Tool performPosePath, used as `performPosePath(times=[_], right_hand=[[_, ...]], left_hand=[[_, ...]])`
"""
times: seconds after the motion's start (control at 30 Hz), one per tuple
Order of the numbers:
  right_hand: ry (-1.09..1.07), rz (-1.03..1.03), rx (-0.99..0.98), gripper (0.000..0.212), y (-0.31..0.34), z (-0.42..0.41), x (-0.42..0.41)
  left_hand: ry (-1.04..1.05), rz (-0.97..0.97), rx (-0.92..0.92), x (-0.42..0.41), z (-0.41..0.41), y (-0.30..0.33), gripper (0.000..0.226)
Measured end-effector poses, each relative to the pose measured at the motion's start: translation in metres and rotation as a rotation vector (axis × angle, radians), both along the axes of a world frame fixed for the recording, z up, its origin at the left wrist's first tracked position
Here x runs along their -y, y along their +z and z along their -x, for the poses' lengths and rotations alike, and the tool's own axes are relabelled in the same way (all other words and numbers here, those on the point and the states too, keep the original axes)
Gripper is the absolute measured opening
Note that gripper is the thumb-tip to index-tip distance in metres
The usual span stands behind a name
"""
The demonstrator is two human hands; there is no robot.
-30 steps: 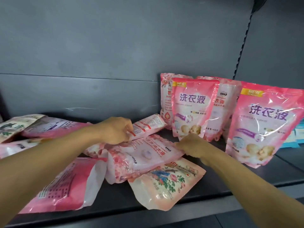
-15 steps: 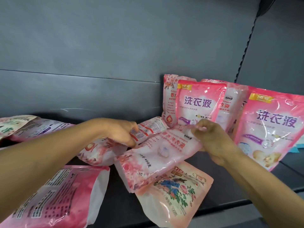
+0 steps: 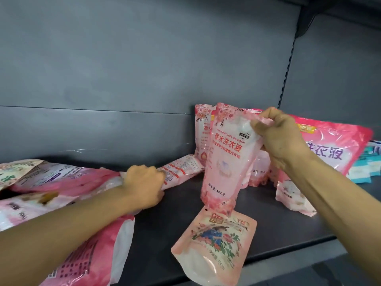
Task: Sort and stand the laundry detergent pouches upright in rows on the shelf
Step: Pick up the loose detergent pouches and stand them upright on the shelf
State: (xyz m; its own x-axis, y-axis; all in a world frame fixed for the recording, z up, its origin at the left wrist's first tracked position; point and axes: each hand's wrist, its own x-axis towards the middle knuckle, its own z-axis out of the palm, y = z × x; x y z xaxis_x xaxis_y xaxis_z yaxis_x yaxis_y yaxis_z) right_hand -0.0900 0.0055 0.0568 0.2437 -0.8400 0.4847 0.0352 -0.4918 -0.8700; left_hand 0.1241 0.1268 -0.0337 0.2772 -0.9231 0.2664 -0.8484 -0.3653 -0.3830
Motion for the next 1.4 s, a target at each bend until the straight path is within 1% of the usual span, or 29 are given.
performPosePath(times=[0.07,0.17,0.23,0.4,0.53,0.7,0.77,0.87,0.97,1.17,1.23,1.27,1.33,1.4], right_hand=[[-0.07,0.049,0.006,0.035,0.006,0.009,0.003],[-0.104,0.055,0.063,0.035,0.009,0.025,0.014],[-0.121,0.04,0.086,0.033,0.006,0.034,0.019],[-0.132,0.027,0.158,0.033,-0.005,0.053,0.027],[-0.173,0.103,0.089,0.028,-0.009,0.058,0.028],[-0.22,0.106,0.027,0.022,-0.01,0.059,0.032],[-0.203,0.088,0.008,0.02,-0.011,0.06,0.034],[-0.191,0.092,-0.021,0.029,-0.014,0.06,0.033],[-0.181,0.08,-0.012,0.035,-0.018,0.062,0.034],[-0.133,0.024,0.021,0.034,-0.025,0.061,0.04],[-0.123,0.004,0.033,0.037,-0.027,0.061,0.04],[-0.115,0.001,0.046,0.035,-0.029,0.061,0.039],[-0.095,-0.004,0.071,0.035,-0.033,0.062,0.037],[-0.083,-0.003,0.083,0.037,-0.036,0.064,0.037]], left_hand=[[0.009,-0.008,0.08,0.006,0.004,-0.005,0.032],[0.027,-0.041,0.121,0.015,0.009,-0.006,0.025],[0.04,-0.052,0.116,0.02,0.013,-0.003,0.024],[0.092,-0.01,0.082,0.028,0.014,0.018,0.029],[0.127,0.003,0.114,0.035,0.01,0.043,0.03],[0.095,0.048,0.213,0.041,0.006,0.07,0.03],[0.086,0.061,0.259,0.044,0.006,0.08,0.03],[0.038,0.079,0.336,0.052,0.006,0.099,0.027],[-0.02,0.057,0.458,0.062,0.008,0.115,0.025],[-0.206,-0.085,0.647,0.087,0.004,0.121,0.023],[-0.27,-0.06,0.719,0.095,0.006,0.115,0.025],[-0.294,-0.046,0.746,0.102,0.005,0.11,0.025],[-0.334,-0.033,0.746,0.107,0.015,0.108,0.026],[-0.408,0.008,0.672,0.112,0.023,0.112,0.022]])
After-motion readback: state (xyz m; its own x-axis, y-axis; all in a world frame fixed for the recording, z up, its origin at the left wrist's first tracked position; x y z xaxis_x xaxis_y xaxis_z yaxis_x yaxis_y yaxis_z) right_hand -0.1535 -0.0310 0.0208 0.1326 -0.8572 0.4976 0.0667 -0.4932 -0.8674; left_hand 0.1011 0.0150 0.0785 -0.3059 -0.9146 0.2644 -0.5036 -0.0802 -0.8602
